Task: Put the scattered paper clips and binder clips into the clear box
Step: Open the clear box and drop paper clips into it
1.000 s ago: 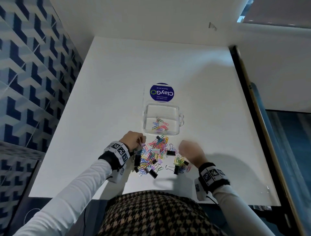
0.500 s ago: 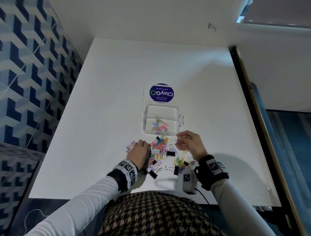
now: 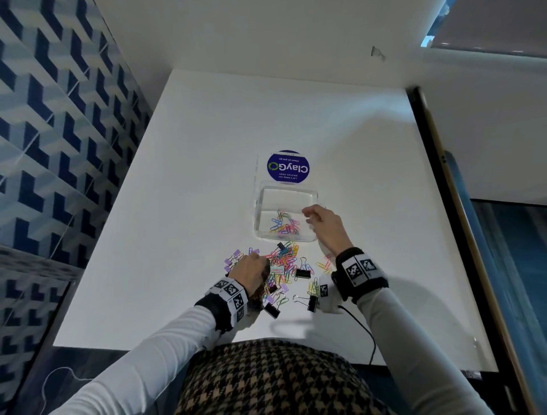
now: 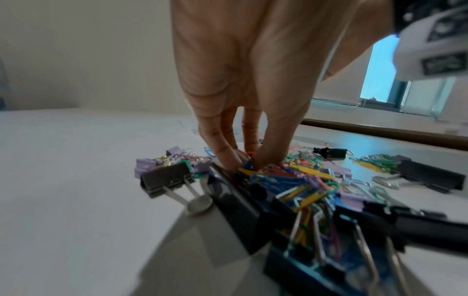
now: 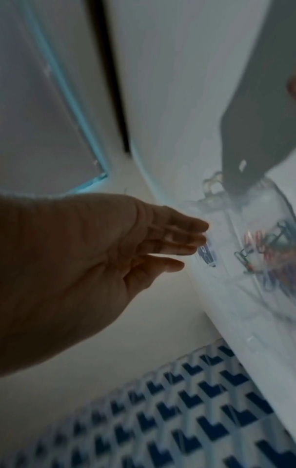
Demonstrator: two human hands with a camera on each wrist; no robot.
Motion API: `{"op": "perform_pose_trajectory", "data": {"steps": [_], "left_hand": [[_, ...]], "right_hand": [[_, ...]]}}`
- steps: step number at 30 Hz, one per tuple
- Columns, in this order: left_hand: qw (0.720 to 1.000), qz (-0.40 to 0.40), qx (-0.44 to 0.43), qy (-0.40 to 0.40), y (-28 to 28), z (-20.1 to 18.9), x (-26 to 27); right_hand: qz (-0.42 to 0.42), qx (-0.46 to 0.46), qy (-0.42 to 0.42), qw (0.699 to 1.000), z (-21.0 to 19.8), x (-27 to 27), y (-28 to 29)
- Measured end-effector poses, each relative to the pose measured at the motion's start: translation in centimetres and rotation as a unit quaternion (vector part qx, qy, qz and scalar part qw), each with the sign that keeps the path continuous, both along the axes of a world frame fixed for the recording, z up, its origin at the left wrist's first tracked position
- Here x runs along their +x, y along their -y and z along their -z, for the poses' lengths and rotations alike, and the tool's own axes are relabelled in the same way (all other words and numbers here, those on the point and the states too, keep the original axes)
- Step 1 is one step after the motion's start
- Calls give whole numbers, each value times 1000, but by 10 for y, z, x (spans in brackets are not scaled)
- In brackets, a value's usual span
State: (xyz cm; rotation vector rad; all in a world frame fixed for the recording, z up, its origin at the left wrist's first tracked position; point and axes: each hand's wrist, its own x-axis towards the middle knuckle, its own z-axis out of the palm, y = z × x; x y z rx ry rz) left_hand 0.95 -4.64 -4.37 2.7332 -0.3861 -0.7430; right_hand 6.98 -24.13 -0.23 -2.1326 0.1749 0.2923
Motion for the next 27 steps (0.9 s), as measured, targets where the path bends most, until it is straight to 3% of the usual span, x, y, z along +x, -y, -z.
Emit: {"op": "perform_pose_trajectory", "data": {"steps": [5, 10, 18, 22, 27], "left_hand": [[996, -26, -67, -45, -7, -1, 9], [989, -49, -125, -60, -20, -10, 11], [964, -133, -219, -70, -36, -39, 41], [956, -140, -248, -64, -18, -56, 74], [962, -156, -224, -18, 4, -57, 110]], "right_hand": [[8, -87, 26, 996, 10, -24, 30], [-58, -224, -112, 967, 29, -46, 62], [-268, -267, -85, 921, 33, -55, 46], [-299, -303, -73, 902, 37, -63, 43], [-293, -298, -69, 906, 38, -70, 40]]}}
